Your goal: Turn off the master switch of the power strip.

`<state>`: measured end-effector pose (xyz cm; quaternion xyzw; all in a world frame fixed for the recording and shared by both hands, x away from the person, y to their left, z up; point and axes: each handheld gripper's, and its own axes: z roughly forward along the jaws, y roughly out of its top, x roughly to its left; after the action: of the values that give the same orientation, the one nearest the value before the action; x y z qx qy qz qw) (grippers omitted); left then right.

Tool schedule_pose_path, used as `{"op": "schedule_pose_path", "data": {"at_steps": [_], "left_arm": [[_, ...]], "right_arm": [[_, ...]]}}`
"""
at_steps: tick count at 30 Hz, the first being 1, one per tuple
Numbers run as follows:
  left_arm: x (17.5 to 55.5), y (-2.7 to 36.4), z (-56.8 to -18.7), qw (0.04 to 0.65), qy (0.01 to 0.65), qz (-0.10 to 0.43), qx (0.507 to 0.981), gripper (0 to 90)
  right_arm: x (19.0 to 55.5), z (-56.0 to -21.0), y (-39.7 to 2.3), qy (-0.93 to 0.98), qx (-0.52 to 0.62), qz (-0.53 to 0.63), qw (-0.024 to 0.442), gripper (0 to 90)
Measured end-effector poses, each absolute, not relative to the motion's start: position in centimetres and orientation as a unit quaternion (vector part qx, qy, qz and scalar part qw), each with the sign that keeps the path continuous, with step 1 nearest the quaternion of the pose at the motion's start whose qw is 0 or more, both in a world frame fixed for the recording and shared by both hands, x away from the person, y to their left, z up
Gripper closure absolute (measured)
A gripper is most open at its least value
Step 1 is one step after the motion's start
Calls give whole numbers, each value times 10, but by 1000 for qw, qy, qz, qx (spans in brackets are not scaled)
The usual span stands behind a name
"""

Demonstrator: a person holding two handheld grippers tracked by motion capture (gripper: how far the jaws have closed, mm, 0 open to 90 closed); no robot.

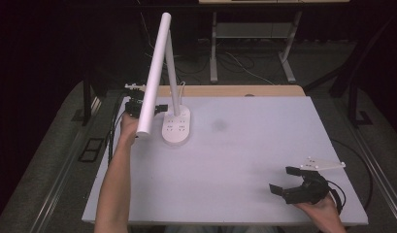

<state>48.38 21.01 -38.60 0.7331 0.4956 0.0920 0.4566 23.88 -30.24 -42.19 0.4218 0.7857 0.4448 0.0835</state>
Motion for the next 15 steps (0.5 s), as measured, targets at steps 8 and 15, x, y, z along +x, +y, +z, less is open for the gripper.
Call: {"op": "schedule_pose_path", "data": {"at_steps": [8, 15], "left_arm": [[486, 202, -391, 463, 496, 91, 729, 483], [488, 198, -394, 472, 499, 95, 721, 616]], "right_arm": [[239, -422, -302, 787, 419, 445, 84, 2], [240, -422, -301, 788, 417, 445, 82, 2]]}}
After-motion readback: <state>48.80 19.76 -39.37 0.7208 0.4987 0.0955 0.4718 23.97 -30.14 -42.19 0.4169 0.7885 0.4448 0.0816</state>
